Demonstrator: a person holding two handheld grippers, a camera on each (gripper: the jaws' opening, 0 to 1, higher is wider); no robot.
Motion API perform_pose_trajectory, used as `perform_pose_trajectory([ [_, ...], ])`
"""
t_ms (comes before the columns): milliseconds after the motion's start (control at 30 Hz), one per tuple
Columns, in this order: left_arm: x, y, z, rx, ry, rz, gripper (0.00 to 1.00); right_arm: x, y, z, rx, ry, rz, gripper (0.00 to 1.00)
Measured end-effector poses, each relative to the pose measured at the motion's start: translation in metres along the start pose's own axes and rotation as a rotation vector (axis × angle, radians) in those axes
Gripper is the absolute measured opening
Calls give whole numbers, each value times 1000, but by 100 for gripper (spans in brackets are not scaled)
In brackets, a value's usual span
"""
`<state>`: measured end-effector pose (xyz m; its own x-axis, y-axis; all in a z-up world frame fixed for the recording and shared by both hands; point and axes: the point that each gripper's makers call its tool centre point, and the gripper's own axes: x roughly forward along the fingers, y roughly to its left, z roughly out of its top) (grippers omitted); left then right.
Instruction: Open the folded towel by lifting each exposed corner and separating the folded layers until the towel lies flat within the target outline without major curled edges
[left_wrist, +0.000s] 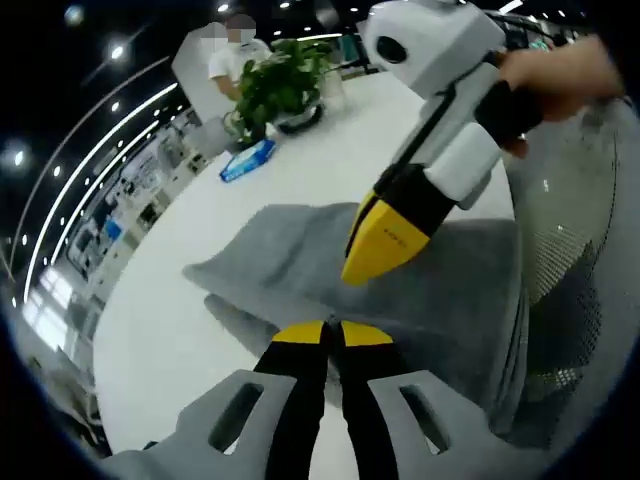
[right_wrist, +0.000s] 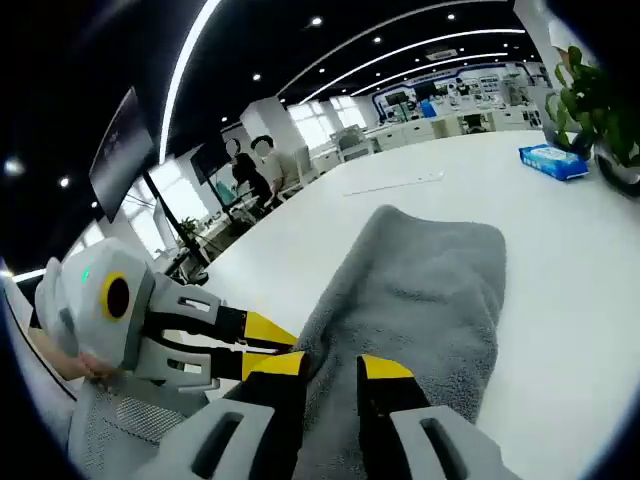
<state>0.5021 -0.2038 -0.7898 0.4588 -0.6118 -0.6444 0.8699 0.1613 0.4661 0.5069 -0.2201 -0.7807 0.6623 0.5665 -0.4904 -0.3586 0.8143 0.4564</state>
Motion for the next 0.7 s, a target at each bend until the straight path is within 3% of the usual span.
perform_pose_trajectory([
  [100, 3, -5, 0, 45, 10, -11, 3, 5, 1, -4, 114, 8, 11, 16],
  [267, 2, -4, 1, 76, -6, -6, 3, 4, -8, -3, 74, 8, -24, 8],
  [367, 2, -3, 1, 77, -6, -6, 3, 9, -11, 8, 136, -37, -21, 8],
  [500, 2, -4, 1, 96, -5, -4, 3, 22, -8, 5, 241, -35, 4, 9],
  [700, 1, -4, 2, 120, -15, -7, 4, 26, -5, 4, 238, -27, 20, 0],
])
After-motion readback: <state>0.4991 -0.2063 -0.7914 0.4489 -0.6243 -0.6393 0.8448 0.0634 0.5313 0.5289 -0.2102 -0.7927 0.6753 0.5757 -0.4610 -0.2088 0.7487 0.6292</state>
